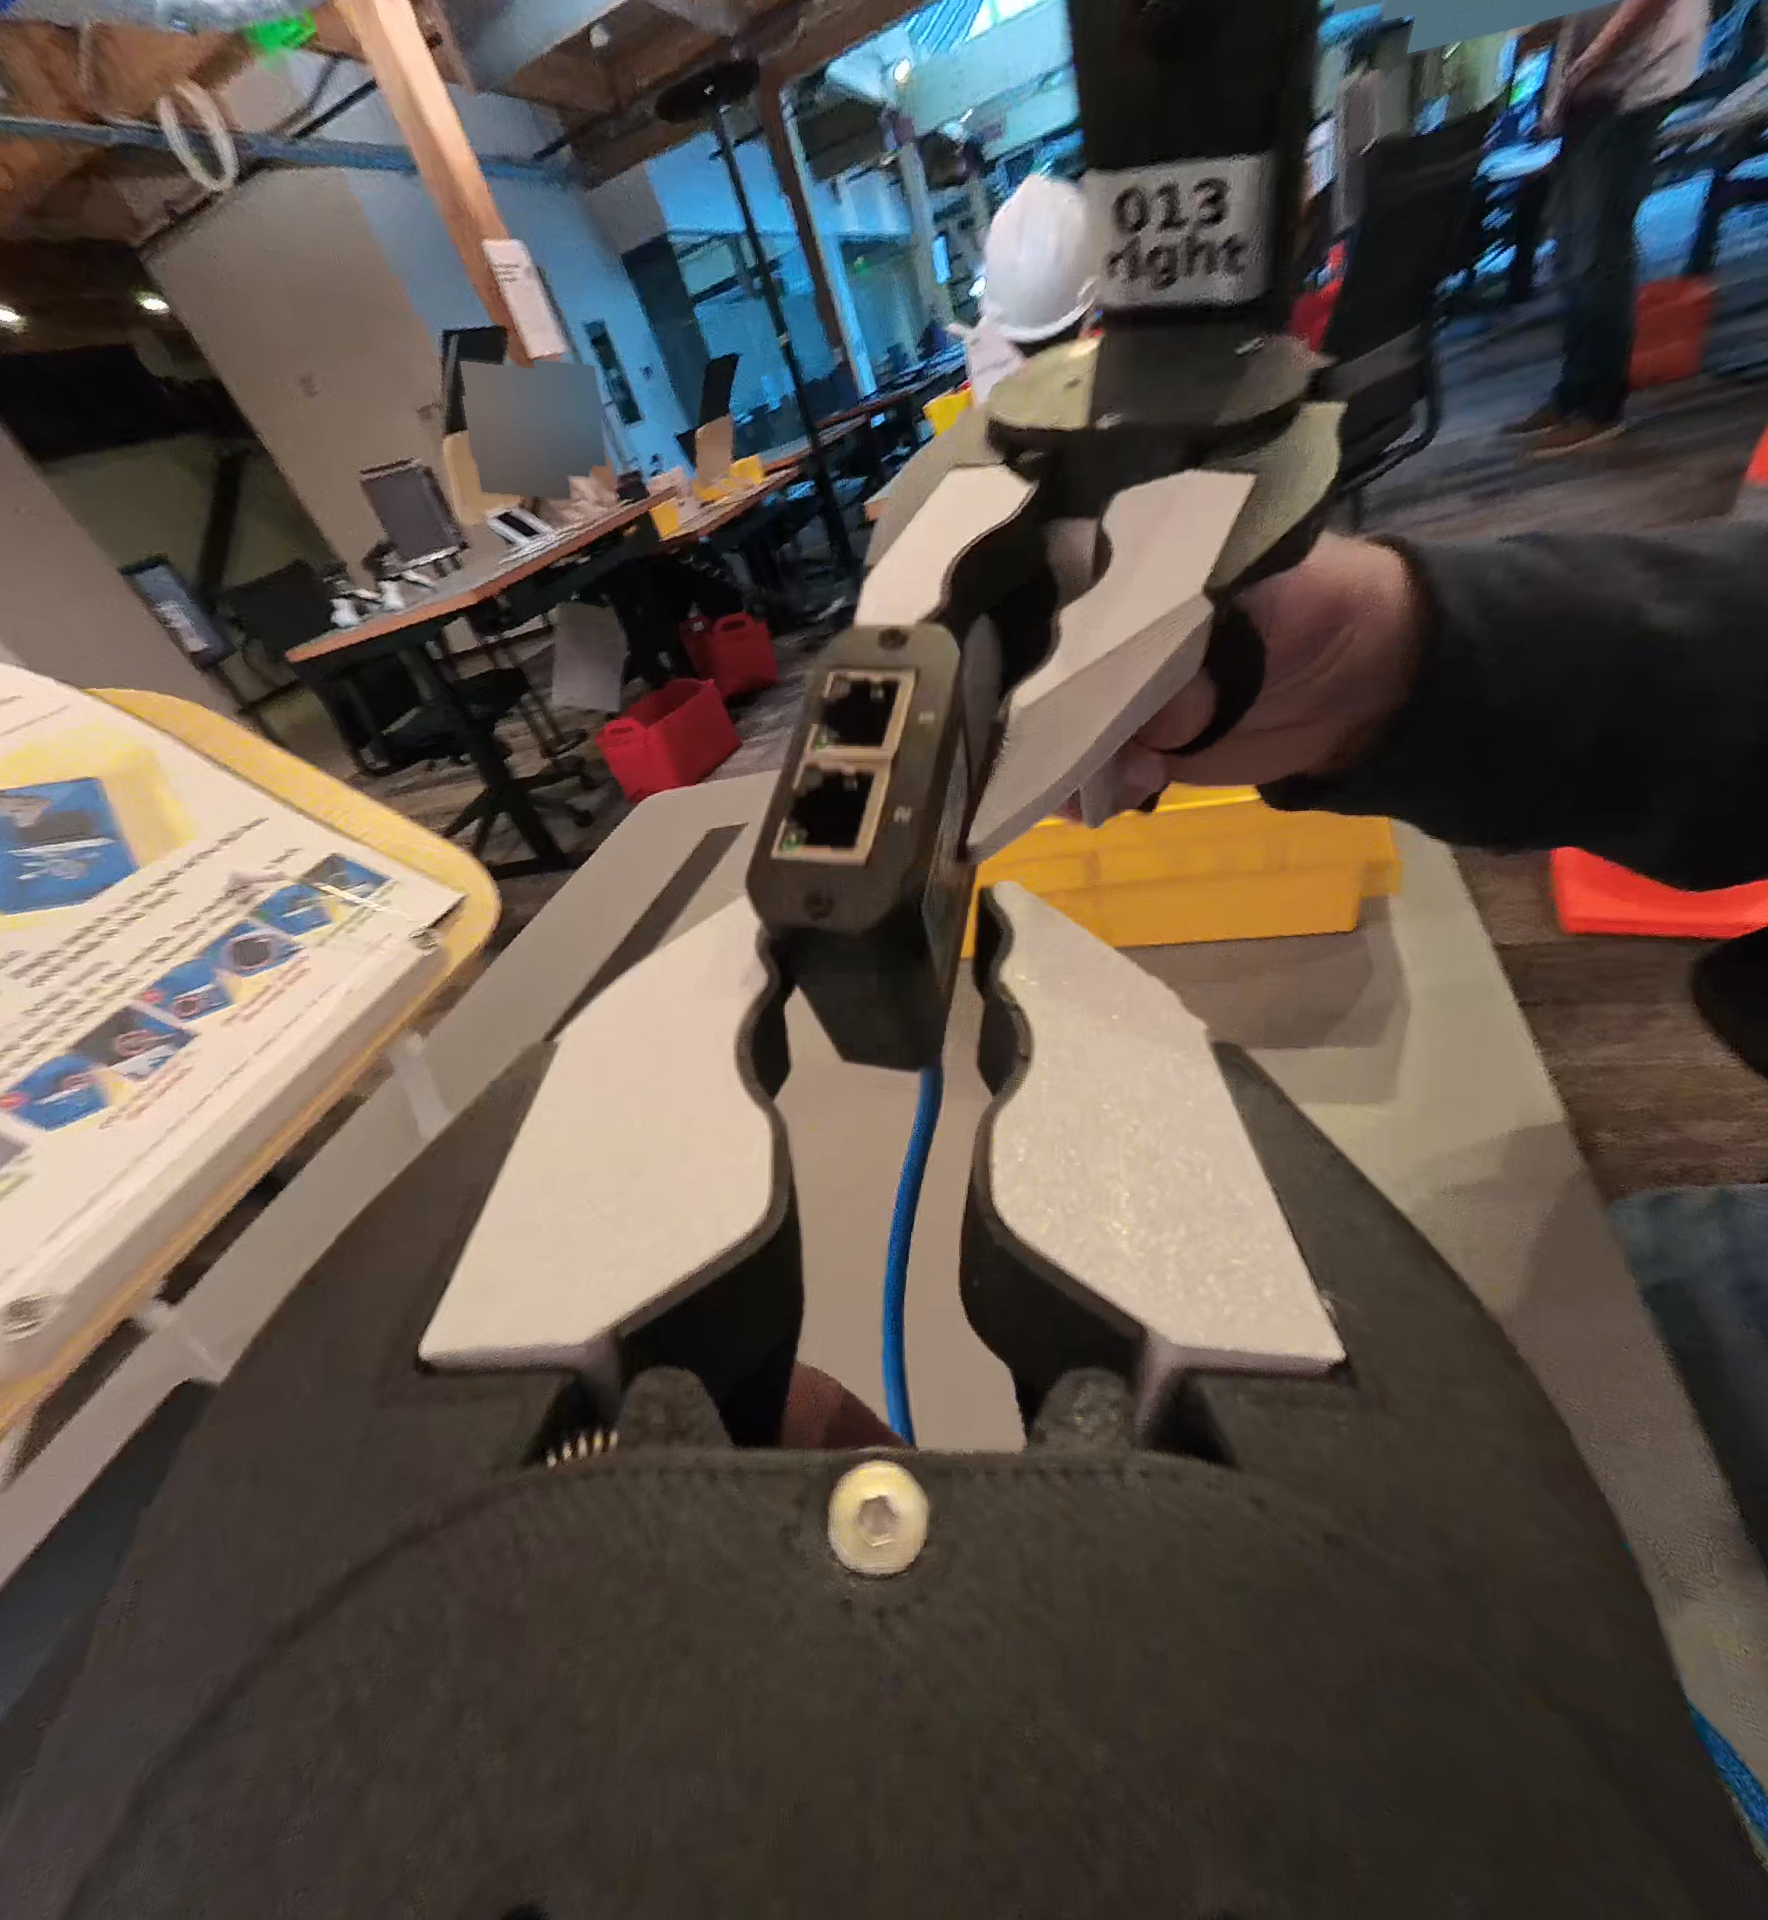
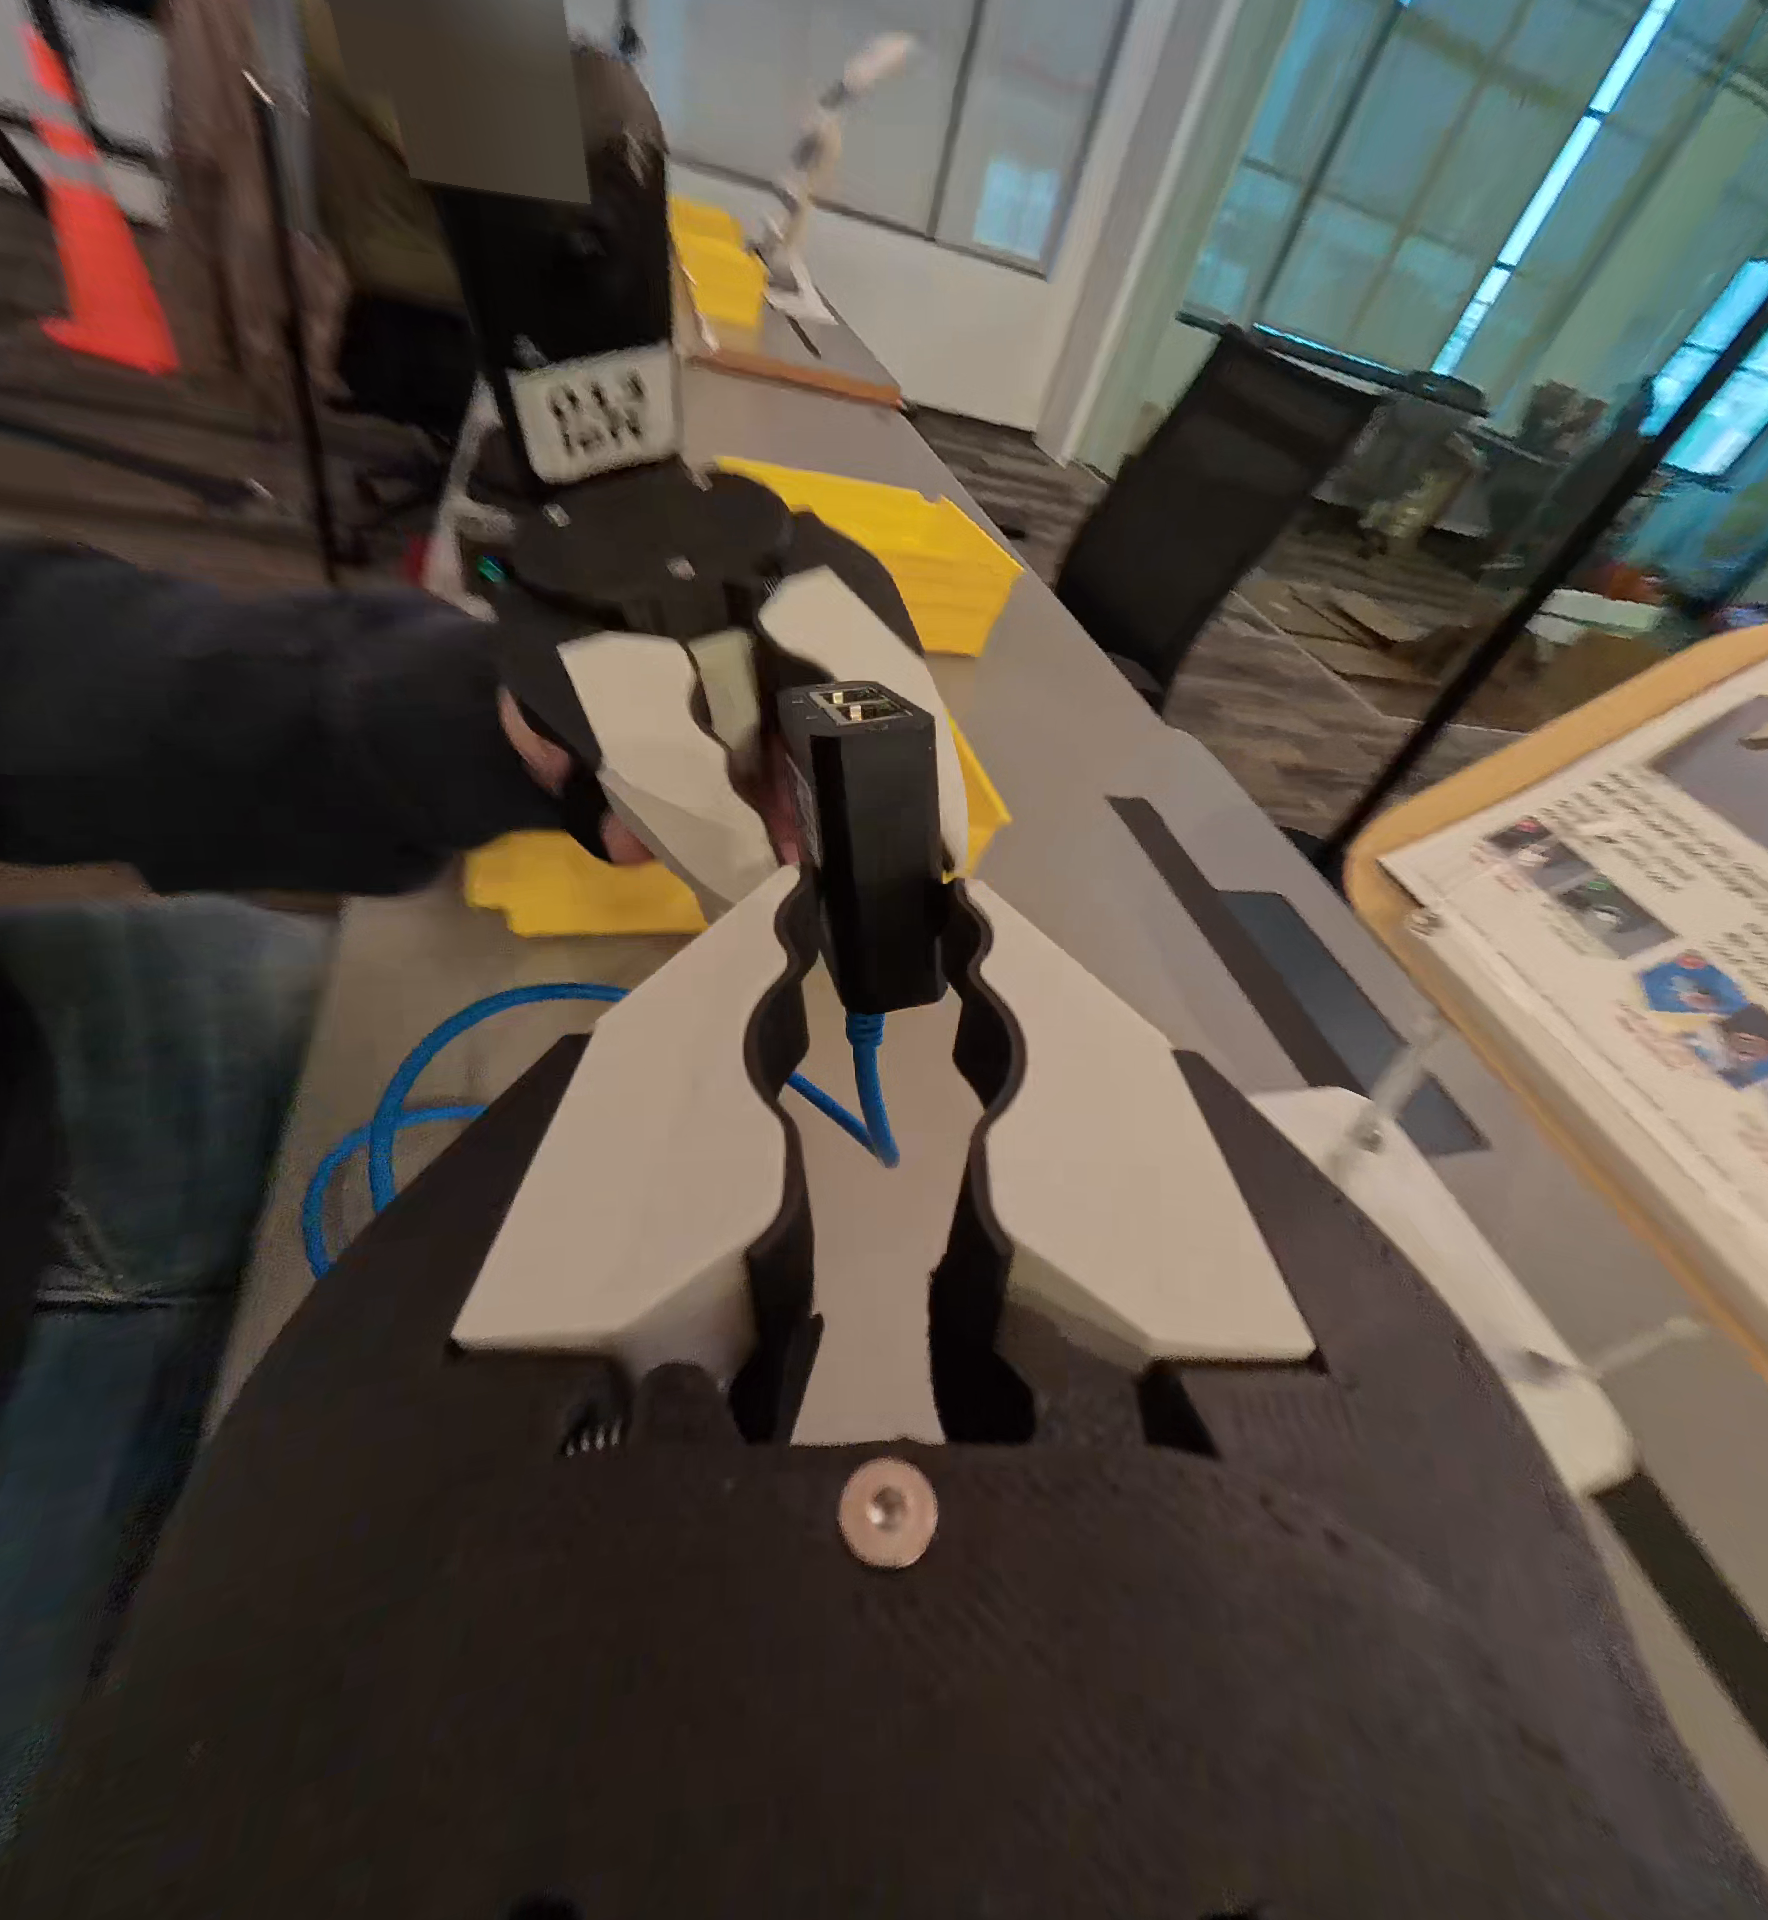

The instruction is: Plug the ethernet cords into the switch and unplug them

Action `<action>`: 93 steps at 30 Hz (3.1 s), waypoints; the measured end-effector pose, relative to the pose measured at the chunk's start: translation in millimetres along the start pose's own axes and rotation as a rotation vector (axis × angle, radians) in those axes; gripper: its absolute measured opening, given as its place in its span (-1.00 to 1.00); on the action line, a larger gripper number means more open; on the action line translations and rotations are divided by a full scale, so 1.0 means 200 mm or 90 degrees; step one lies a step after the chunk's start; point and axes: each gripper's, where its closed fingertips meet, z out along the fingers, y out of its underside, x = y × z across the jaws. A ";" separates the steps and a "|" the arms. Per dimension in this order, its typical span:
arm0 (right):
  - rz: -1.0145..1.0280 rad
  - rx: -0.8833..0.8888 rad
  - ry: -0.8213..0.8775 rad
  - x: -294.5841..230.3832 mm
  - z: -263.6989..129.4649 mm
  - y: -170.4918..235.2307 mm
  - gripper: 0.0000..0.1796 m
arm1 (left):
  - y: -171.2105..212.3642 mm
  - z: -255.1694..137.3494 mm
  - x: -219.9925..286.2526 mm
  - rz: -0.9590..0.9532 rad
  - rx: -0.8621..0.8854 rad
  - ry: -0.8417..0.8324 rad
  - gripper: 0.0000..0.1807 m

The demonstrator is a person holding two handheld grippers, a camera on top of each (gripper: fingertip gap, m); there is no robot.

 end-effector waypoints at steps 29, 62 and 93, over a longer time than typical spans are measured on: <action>0.043 -0.339 -0.022 -0.11 -0.13 0.60 -0.75 | 1.07 0.16 0.36 0.399 -0.561 0.023 -0.64; 0.052 -0.302 -0.072 -0.24 -0.04 0.65 -0.75 | 1.28 -1.73 -0.21 -0.139 -0.958 -0.426 -0.94; 0.070 -0.220 -0.073 -0.22 -0.02 0.47 -0.67 | 0.51 -1.58 -0.41 0.033 -0.603 -0.486 -0.90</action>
